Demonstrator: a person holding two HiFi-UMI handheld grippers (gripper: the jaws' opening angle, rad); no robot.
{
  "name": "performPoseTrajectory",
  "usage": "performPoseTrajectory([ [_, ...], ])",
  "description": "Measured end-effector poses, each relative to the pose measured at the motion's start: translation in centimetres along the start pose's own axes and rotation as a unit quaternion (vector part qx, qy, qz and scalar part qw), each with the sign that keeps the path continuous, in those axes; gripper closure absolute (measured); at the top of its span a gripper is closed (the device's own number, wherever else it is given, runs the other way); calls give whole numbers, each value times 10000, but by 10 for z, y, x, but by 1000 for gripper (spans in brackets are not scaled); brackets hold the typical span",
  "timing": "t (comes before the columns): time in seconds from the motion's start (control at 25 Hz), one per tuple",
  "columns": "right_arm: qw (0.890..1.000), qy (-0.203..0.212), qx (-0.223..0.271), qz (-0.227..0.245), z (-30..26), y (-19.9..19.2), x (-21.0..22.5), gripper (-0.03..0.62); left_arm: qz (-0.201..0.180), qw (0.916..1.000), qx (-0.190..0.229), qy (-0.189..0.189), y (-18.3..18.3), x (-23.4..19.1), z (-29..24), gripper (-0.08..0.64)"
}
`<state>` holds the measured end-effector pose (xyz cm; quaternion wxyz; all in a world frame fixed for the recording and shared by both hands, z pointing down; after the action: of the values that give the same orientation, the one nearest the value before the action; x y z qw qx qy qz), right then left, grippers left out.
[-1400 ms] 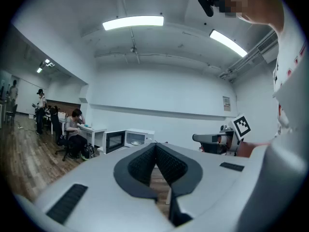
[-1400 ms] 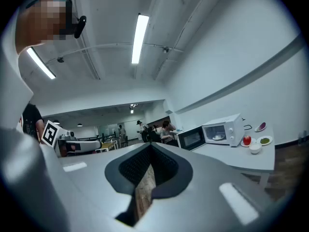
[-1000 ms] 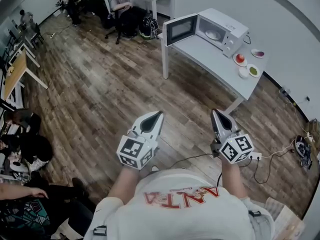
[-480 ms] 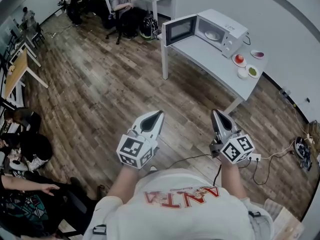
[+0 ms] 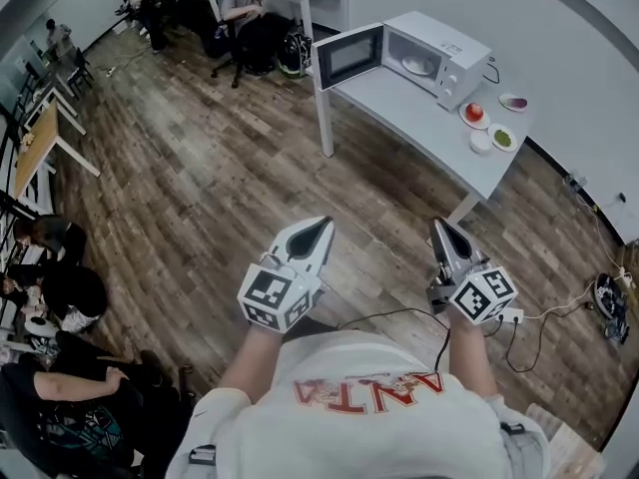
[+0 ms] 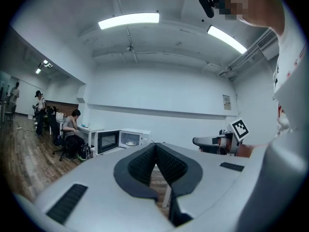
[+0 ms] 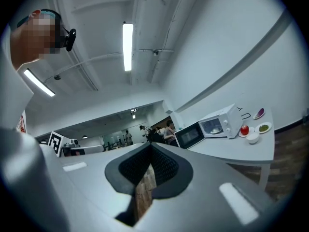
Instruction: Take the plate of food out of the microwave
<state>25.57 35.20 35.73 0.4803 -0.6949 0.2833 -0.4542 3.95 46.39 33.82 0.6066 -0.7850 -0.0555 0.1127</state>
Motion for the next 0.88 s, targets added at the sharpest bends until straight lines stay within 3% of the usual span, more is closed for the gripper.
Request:
performPoseTrajectory([
  [0.44,9993,-215,-51,-288,-15,1,59,589,14,9995,-180,-273,8,-16,-70,551],
  [0.88,9967,-727,-74,-355,-117,37,115,589,65,9970,-323,-704,34,-117,-166,551],
])
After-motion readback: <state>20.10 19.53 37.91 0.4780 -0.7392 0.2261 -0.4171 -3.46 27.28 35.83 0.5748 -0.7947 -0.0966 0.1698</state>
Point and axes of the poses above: the fingertips, and each gripper's own axes: z backward along the fingers, x to its right, y out of its top, the point moved 4 cm from there along z, backward along the fingers, and after that the axes turned 10 degrees about -x, right-handed, at the moved point
